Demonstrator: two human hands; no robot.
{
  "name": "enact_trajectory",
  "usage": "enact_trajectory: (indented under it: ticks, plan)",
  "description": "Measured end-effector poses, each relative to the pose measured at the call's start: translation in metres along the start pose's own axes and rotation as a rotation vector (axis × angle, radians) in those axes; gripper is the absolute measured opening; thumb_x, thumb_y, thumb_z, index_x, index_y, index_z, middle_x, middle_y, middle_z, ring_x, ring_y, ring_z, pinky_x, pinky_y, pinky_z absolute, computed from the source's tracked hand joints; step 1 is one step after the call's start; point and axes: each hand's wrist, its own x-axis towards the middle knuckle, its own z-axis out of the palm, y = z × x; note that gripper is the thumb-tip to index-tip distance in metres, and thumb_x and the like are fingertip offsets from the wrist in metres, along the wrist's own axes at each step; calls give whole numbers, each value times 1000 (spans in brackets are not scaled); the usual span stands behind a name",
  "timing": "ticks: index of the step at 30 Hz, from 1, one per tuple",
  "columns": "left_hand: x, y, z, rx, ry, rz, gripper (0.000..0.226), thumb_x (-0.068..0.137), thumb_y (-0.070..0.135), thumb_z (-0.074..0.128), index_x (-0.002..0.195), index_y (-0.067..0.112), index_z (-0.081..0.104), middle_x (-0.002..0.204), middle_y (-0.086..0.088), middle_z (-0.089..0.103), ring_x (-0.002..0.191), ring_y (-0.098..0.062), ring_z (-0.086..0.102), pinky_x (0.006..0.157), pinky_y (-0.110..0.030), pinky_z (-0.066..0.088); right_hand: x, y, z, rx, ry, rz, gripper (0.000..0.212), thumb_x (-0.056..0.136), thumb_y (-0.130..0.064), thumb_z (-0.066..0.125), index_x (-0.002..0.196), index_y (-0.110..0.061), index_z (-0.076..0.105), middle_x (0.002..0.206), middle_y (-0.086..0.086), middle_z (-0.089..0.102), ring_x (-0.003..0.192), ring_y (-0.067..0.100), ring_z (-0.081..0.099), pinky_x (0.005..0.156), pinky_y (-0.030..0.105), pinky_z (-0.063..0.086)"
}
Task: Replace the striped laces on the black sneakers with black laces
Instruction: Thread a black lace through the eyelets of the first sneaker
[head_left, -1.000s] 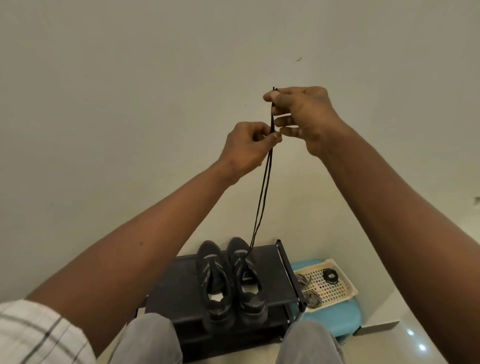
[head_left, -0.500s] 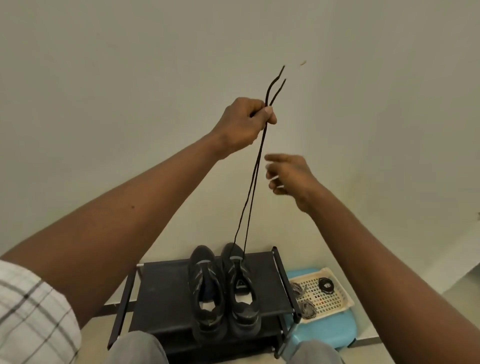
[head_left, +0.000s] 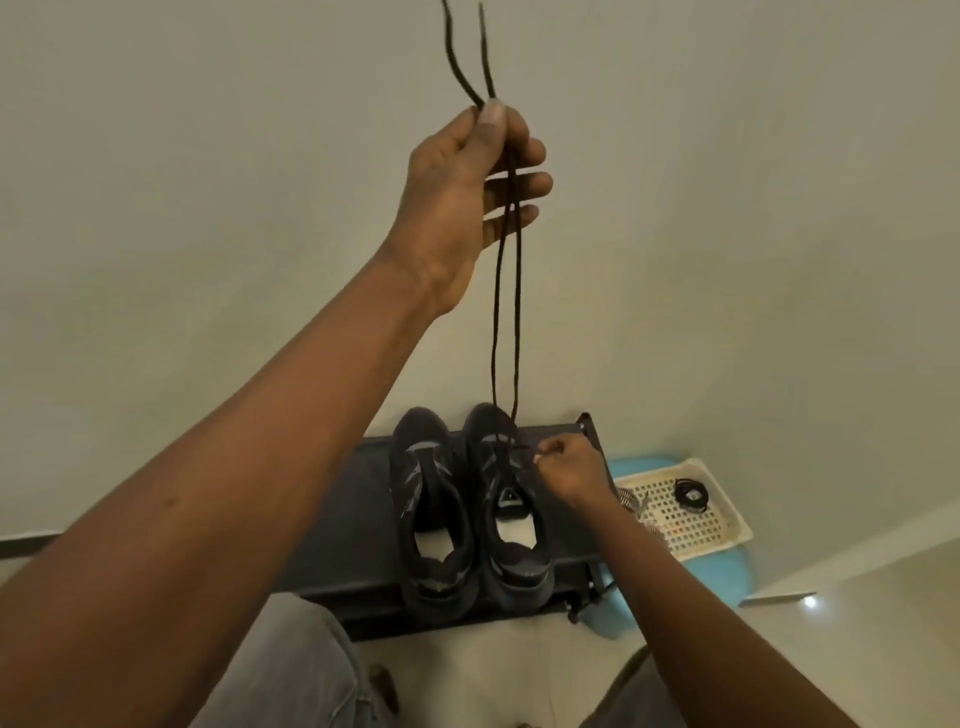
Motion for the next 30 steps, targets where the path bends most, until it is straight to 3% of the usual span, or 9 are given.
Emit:
enact_trajectory:
  ticks: [4,10,12,15,19,24,27,30]
  plan:
    - [-1,-29,-21,-140,65,-71,29,112,31,42,93,19,61,90,2,66,85,-16,65,85,-37,57,20,20,34,14,7,37,26,93,-12,64,117,-5,72,108,15,73,104,34,67,90,38,51]
    - [4,-57,-36,-130,92,-169,29,112,32,42,93,20,61,86,4,65,78,-13,63,79,-33,55,36,27,50,34,130,-87,29,95,-19,64,121,-28,73,114,1,75,104,23,69,92,37,56]
    - [1,-67,-40,-124,101,-215,29,112,32,43,94,20,62,87,4,65,77,-13,63,77,-32,54,37,28,52,7,129,-177,26,95,-18,65,117,-28,74,113,0,74,101,20,69,89,38,56]
    - [-7,-80,-42,-124,113,-278,29,112,32,44,94,20,63,85,3,66,75,-13,63,77,-32,53,43,22,52,-130,136,-205,18,95,-11,61,95,-23,74,98,4,74,89,25,68,77,36,54]
    - [-15,-93,-41,-136,114,-338,29,112,31,46,92,19,64,85,3,66,73,-14,65,77,-33,54,49,16,51,-216,172,-188,22,95,-6,56,102,-18,72,92,11,74,83,29,67,73,41,56]
    - [-19,-101,-41,-133,104,-377,30,112,31,46,92,17,64,86,1,66,77,-17,68,78,-34,56,46,17,55,-48,257,-136,36,93,-2,54,124,-21,54,88,6,67,80,26,65,72,42,56]
    - [-19,-103,-42,-118,94,-387,31,112,30,45,92,17,64,87,0,66,79,-18,69,80,-35,56,51,22,55,136,284,-37,42,89,1,52,116,-30,45,87,4,64,78,24,66,72,47,58]
    - [-18,-105,-43,-93,77,-381,30,112,30,44,93,17,64,87,0,66,80,-18,68,80,-35,56,58,28,53,206,253,-4,28,96,-11,48,103,-37,52,86,6,68,74,26,69,68,50,60]
